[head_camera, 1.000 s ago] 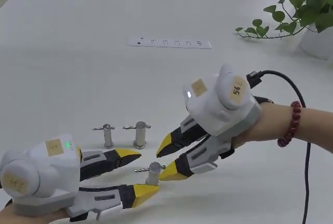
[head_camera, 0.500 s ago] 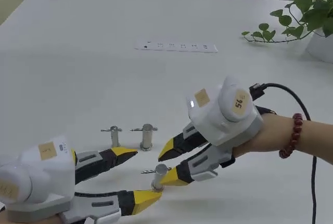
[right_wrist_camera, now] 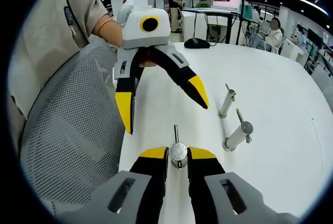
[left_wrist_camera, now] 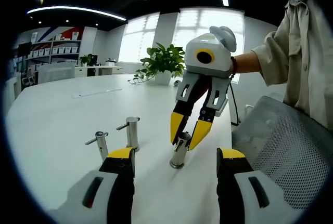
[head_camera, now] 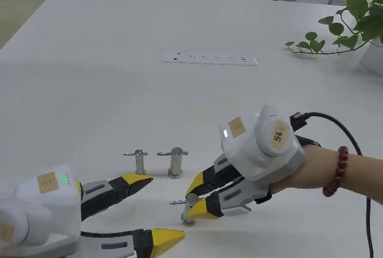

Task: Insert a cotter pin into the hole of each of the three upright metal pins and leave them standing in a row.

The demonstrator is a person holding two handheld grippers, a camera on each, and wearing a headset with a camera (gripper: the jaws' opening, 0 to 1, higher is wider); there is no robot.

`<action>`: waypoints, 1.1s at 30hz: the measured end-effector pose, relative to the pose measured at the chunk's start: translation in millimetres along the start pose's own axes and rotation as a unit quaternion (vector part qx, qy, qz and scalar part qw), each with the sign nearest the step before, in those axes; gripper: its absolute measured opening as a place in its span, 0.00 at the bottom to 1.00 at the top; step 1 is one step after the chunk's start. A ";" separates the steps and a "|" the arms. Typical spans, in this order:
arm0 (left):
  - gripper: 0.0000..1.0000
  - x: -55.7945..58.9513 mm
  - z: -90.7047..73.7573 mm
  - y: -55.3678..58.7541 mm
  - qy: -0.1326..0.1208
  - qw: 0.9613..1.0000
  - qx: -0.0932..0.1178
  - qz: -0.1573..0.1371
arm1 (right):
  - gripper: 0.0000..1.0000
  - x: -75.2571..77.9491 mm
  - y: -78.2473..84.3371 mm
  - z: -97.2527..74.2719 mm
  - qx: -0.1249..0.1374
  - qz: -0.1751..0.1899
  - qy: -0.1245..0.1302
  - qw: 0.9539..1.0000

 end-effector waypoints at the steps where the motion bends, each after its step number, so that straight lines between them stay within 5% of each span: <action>1: 0.64 0.1 -0.5 0.1 -0.001 1.000 -0.001 0.000 | 0.16 0.2 0.3 0.3 0.000 0.000 0.000 1.000; 33: 0.68 -2.8 -16.0 1.1 -0.029 0.999 -0.012 0.000 | 0.12 5.0 1.1 -0.3 0.002 -0.020 0.020 1.000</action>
Point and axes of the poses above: the centre of the closed fingertips' face, and the gripper's own axes: z roughly forward along the fingers, x roughly to its right, y roughly out of its underside, the point moved 3 cm from there along -z, roughly backward along the fingers, and after that the axes turned 7 degrees about y, right-handed, at the moved point
